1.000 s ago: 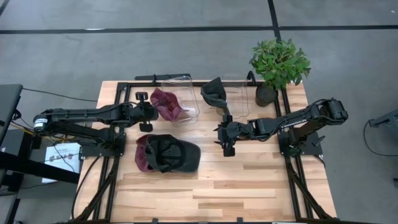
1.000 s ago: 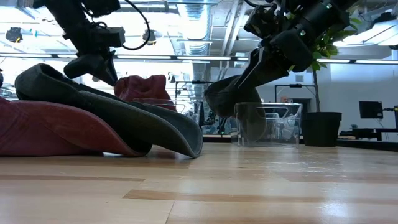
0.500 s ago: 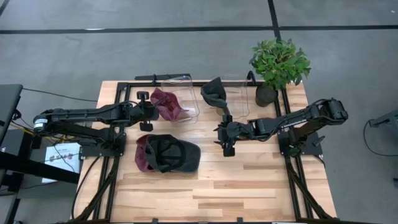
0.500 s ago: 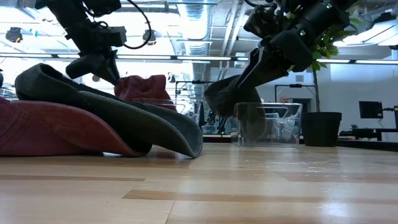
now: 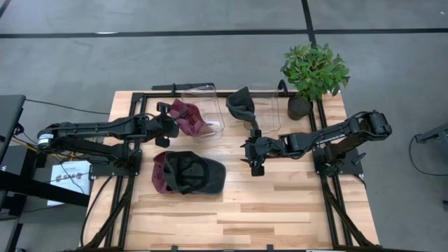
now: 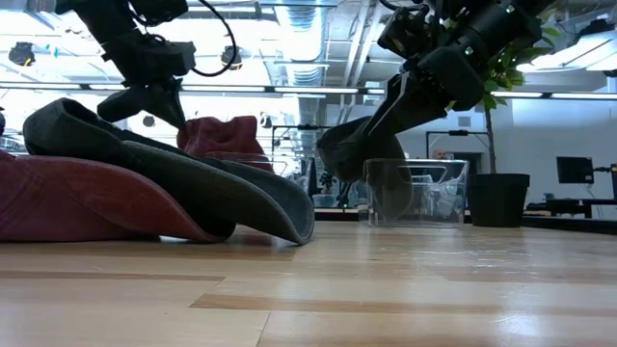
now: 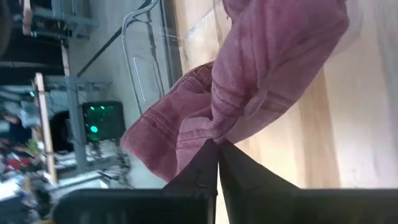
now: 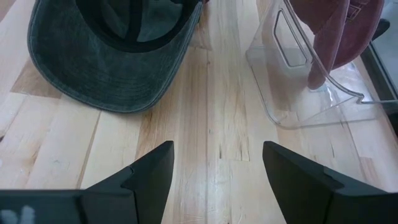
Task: Pick & Place hat
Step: Put the right red cap in the left transparent bin
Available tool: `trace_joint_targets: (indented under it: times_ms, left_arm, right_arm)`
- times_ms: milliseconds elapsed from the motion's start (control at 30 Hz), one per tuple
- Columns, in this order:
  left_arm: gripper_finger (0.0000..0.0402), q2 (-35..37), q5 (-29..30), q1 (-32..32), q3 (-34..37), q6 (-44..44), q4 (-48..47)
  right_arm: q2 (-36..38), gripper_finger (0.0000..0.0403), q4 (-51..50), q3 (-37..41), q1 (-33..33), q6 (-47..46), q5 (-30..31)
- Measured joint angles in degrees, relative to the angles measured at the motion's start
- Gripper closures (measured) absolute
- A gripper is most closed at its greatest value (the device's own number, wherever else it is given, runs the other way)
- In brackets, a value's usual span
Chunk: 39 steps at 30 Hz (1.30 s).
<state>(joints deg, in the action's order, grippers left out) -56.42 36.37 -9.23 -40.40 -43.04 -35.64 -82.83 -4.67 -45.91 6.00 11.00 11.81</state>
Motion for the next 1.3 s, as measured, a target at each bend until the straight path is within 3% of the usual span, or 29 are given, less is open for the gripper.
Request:
trace_joint_targets:
  times_ms: [300,567,1000,1300]
  left_arm:
    - [0.0394,0.00,0.07,-1.08,0.00,-18.65,1.85]
    - [0.0393,0.00,5.09,-1.07,0.00,-32.71,9.49]
    - [0.0394,0.00,5.13,-5.84,0.00,-40.71,11.41]
    - [0.0390,0.00,4.10,-7.41,0.00,-37.69,12.56]
  right_arm:
    - [0.00,0.0163,0.00,0.00,0.02,-0.02,0.00]
    - [0.00,0.0163,-0.02,0.00,0.02,-0.02,0.00]
    - [0.00,0.0163,-0.02,0.00,0.01,-0.48,0.02]
    - [0.00,0.0163,-0.02,0.00,0.02,-0.55,0.02]
